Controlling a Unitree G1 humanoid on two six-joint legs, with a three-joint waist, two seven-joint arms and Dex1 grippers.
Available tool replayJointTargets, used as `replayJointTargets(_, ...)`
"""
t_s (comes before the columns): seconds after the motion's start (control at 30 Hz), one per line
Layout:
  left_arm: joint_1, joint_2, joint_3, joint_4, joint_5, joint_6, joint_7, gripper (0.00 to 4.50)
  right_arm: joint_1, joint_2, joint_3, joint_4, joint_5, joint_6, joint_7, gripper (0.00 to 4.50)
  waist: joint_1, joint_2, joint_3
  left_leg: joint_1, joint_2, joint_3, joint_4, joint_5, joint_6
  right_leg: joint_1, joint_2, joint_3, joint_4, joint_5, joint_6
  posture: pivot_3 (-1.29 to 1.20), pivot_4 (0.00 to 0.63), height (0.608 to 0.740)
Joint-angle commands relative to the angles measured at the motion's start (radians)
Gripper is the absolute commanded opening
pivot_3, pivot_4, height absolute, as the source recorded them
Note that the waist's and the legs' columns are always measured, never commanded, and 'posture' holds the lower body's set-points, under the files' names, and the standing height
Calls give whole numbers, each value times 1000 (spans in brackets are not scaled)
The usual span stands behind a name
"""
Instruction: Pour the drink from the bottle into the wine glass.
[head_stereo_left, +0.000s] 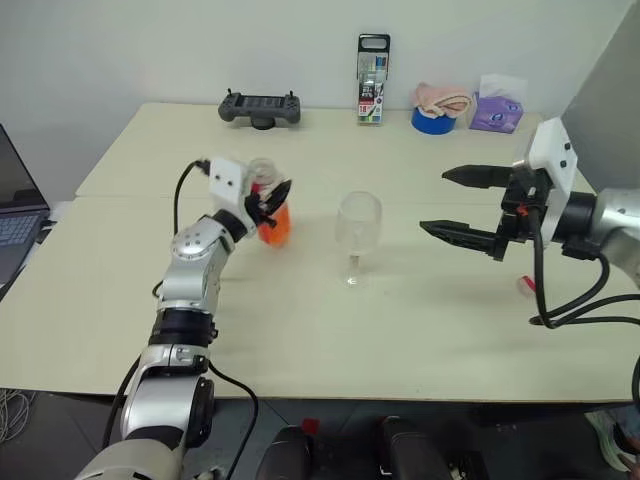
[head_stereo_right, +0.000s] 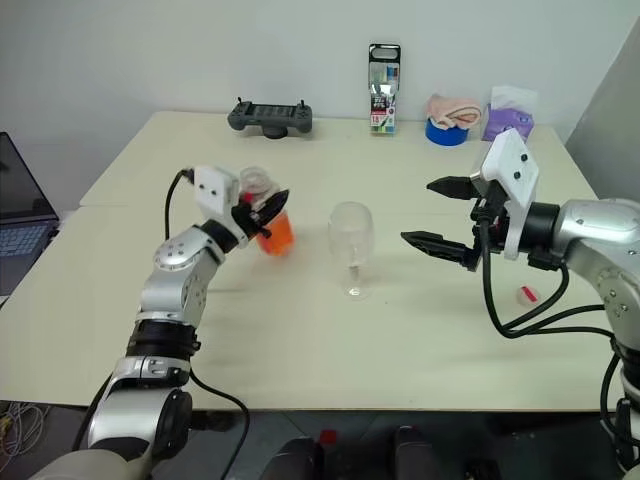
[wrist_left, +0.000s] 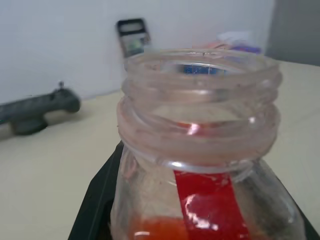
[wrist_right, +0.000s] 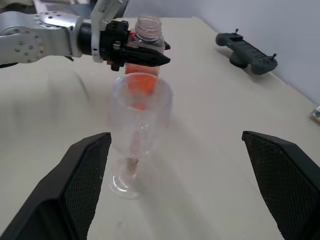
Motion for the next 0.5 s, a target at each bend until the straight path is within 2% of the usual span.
replayJointTargets(0.03,-82,32,-36,-33,35,-82,-80,1792,50,38,-121,-74,40,28,-107,4500,6,0,0,0,0,0,0,0,0,0,0,0,0,1,-1,0,150,740)
replayJointTargets(0.2,-130,31,-74,30,106,-226,-93,1788,133,88,-130,-175,49,31,-189,4500,5,0,0,0,1,1,-1,0,0,-2,0,0,1,1,-2,0,150,740)
replayJointTargets(0.5,-228,17,-164,265,266,-622,-66,1788,239,131,-128,-284,51,29,-279,4500,9,0,0,-4,0,0,1,0,0,-4,1,0,1,0,0,0,150,740)
